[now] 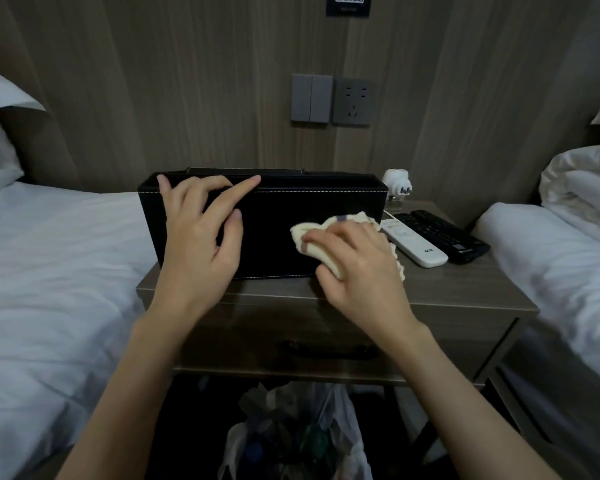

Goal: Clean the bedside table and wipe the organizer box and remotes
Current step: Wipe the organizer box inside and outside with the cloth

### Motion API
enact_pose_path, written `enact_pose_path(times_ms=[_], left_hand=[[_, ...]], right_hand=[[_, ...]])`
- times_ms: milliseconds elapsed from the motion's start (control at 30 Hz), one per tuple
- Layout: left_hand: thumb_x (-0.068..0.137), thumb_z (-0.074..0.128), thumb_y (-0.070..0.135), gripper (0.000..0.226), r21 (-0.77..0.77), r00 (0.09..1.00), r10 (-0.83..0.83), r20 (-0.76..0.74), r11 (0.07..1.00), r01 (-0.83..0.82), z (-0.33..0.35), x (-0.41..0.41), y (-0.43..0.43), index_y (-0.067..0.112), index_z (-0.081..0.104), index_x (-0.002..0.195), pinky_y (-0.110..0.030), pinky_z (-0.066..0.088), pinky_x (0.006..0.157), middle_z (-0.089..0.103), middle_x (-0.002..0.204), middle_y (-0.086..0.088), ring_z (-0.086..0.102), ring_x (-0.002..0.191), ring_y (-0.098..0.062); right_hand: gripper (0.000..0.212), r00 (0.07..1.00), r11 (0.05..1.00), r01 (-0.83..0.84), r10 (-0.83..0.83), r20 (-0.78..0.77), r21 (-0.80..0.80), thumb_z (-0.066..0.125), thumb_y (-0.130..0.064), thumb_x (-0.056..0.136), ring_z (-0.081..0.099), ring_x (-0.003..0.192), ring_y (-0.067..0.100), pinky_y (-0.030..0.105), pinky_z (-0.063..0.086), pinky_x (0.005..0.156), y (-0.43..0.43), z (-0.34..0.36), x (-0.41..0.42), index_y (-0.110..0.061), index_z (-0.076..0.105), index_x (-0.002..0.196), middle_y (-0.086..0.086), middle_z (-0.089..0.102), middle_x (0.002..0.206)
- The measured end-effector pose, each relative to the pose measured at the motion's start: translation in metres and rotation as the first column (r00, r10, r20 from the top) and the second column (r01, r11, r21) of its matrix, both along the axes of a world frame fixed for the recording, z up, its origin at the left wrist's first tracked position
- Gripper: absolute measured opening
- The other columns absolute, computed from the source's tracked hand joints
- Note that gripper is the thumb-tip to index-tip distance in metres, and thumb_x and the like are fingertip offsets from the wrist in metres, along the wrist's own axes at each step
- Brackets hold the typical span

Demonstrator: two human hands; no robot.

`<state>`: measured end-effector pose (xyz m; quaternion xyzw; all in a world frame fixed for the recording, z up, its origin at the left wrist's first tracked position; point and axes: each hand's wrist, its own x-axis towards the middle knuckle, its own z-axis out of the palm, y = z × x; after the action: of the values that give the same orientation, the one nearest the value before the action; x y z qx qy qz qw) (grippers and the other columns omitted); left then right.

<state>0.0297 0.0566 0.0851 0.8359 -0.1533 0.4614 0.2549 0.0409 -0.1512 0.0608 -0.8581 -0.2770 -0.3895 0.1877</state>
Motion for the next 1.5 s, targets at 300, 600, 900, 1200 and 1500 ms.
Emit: enact_pose_path(times_ms=[300, 600, 900, 1200, 1500], left_hand=[[0.096, 0.040, 0.015, 0.041, -0.025, 1.000, -0.012, -0.016, 1.000, 0.011, 0.002, -0.002, 0.001, 0.023, 0.058, 0.132, -0.034, -0.010, 0.119, 0.053, 0.116, -0.003, 0.041, 0.121, -0.018], [0.096, 0.043, 0.022, 0.038, 0.044, 0.999, 0.029, -0.012, 0.999, -0.029, 0.005, -0.001, -0.012, 0.019, 0.060, 0.130, -0.040, -0.006, 0.120, 0.057, 0.116, -0.002, 0.046, 0.120, -0.019], [0.096, 0.042, 0.024, 0.038, 0.082, 0.997, 0.063, -0.034, 0.995, -0.060, 0.006, 0.005, -0.042, 0.023, 0.059, 0.130, -0.046, 0.000, 0.120, 0.059, 0.116, -0.001, 0.047, 0.118, -0.021], [0.095, 0.042, 0.023, 0.039, 0.086, 0.997, 0.056, -0.057, 0.995, -0.050, 0.006, 0.004, -0.044, 0.021, 0.058, 0.130, -0.042, -0.008, 0.119, 0.057, 0.117, -0.001, 0.044, 0.122, -0.023], [0.094, 0.043, 0.021, 0.044, 0.123, 0.997, 0.015, -0.070, 0.992, -0.006, 0.004, 0.001, -0.037, 0.021, 0.051, 0.138, -0.042, -0.008, 0.120, 0.053, 0.131, -0.001, 0.034, 0.137, -0.022]], right_hand=[[0.030, 0.972, 0.986, -0.041, 0.002, -0.237, -0.159, 0.048, -0.021, 0.081, 0.058, 0.084, 0.021, 0.034, 0.048, 0.075, 0.003, -0.015, -0.007, -0.024, 0.072, 0.098, -0.003, 0.064, 0.089], [0.018, 0.993, 0.951, -0.010, -0.027, 0.114, 0.311, 0.058, -0.007, 0.079, 0.058, 0.080, 0.018, 0.026, 0.046, 0.076, -0.018, 0.028, -0.020, -0.012, 0.074, 0.085, 0.004, 0.065, 0.084], [0.032, 0.995, 0.977, 0.055, -0.070, 0.066, 0.206, 0.058, -0.001, 0.078, 0.044, 0.098, 0.023, 0.021, 0.032, 0.085, -0.026, 0.029, 0.013, -0.013, 0.066, 0.107, 0.010, 0.050, 0.103], [0.018, 0.999, 0.999, 0.037, -0.036, -0.040, 0.002, 0.059, -0.017, 0.081, 0.045, 0.082, 0.021, 0.028, 0.040, 0.066, -0.038, -0.009, 0.008, -0.023, 0.073, 0.091, 0.000, 0.054, 0.090], [0.022, 0.970, 0.990, 0.014, 0.021, -0.242, 0.139, 0.054, -0.013, 0.074, 0.058, 0.077, 0.016, 0.034, 0.048, 0.069, -0.046, -0.011, 0.005, -0.023, 0.074, 0.079, -0.008, 0.058, 0.083]])
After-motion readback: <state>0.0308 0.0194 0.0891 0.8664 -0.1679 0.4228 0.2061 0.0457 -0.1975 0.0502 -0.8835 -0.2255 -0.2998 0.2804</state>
